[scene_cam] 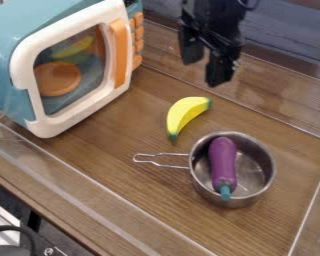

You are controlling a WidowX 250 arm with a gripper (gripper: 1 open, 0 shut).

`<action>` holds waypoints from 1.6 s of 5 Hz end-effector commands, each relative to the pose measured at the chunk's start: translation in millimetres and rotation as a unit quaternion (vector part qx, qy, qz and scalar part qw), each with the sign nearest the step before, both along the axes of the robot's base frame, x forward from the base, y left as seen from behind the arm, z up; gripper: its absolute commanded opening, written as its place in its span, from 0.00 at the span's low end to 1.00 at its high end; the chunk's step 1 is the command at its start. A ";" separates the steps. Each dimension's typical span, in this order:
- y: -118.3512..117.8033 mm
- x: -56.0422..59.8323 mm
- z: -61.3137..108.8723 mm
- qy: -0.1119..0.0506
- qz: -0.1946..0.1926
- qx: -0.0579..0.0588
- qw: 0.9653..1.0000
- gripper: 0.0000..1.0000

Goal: Remove the banana from inside the silver pot and put it on the table

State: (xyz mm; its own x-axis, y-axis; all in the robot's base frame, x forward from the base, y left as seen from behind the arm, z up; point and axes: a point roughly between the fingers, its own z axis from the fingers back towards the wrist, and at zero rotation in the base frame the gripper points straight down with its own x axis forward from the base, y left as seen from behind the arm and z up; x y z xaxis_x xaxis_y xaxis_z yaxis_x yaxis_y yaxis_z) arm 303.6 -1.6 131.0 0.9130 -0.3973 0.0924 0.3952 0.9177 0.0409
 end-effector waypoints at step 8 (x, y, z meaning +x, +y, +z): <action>76.4 3.6 10.3 -0.057 0.022 0.010 0.998 1.00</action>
State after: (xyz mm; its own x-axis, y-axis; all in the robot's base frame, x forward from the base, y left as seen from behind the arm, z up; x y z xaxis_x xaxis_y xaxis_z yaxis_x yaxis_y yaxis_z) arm 305.7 70.9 127.8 0.9176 -0.3677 0.1509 0.3602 0.9298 0.0751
